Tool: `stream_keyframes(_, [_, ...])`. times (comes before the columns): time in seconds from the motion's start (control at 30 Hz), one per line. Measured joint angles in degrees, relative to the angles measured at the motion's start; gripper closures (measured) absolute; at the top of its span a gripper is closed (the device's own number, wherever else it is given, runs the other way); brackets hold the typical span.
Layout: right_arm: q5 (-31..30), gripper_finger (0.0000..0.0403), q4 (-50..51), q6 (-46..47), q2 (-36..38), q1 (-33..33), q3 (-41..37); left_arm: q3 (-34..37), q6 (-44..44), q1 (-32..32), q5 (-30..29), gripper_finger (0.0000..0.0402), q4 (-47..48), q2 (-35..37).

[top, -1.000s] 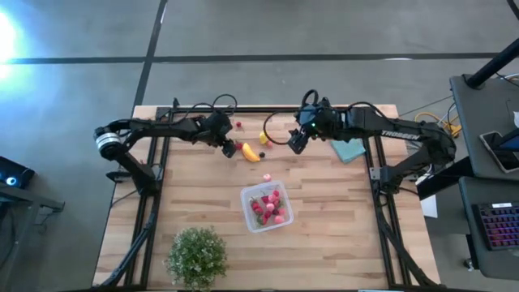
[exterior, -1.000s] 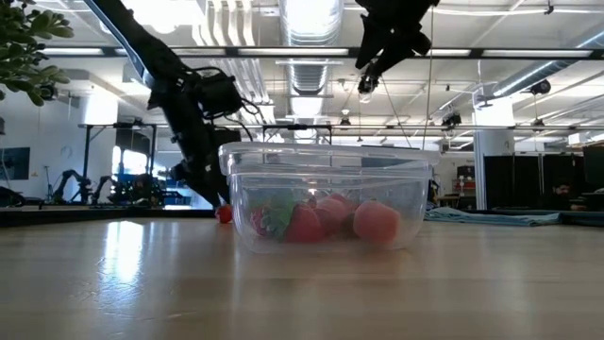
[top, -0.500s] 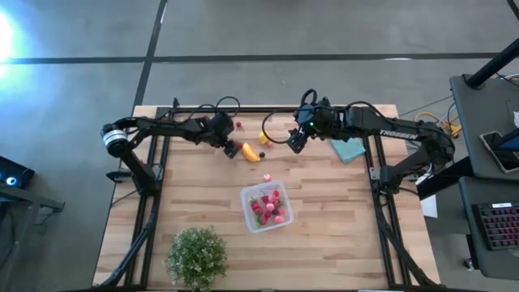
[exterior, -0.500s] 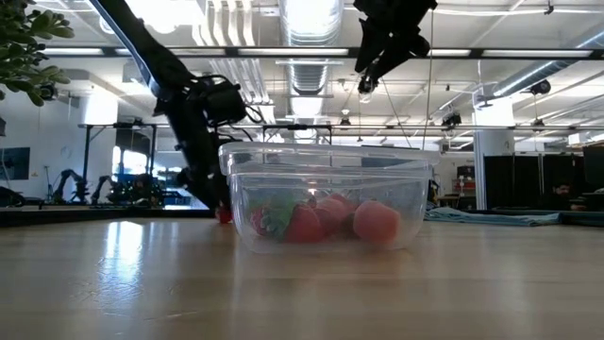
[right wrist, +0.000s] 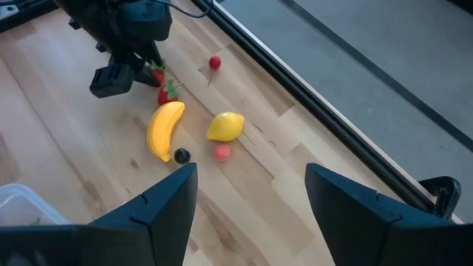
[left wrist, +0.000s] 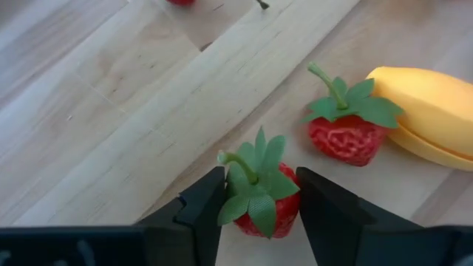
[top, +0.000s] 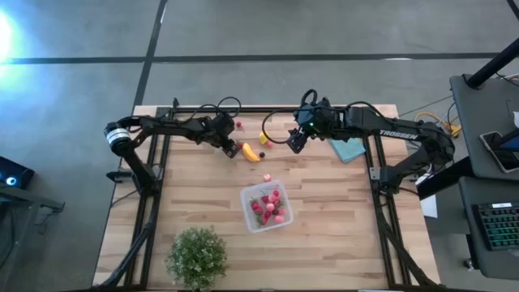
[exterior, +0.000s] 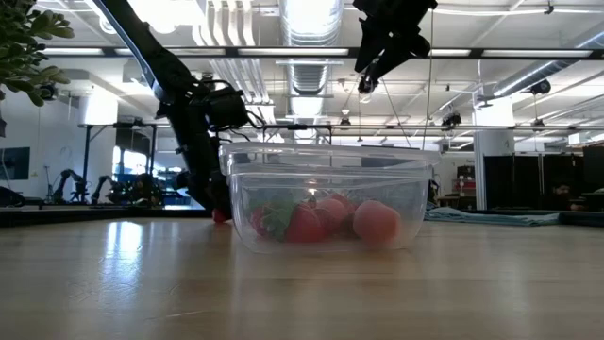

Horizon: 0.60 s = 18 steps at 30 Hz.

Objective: Pick and placing Produce into tupperware
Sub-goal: Put the strawberry into the transparent bin

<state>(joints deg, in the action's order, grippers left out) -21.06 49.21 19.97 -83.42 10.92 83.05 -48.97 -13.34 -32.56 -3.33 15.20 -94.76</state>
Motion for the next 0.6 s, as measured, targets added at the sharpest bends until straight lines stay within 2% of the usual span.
stream_keyframes(0.2, [0.0,0.0163,-0.05,-0.02,-0.03,0.0,0.0,-1.23,-2.41,0.11,0.97,0.0268,3.49,2.44])
stream_keyframes(0.33, [0.0,0.0161,-0.09,-0.11,-0.04,0.0,-0.01,-2.07,-4.44,0.86,3.14,0.0269,5.76,6.59])
stream_keyframes(0.47, [0.02,0.0163,0.15,-0.3,-0.04,0.0,-0.02,-2.08,-4.02,3.88,10.5,0.027,5.57,12.88])
stream_keyframes(0.6, [0.02,0.0161,0.23,0.68,-0.04,0.0,-0.02,-1.66,-1.24,10.89,16.78,0.027,4.11,17.98])
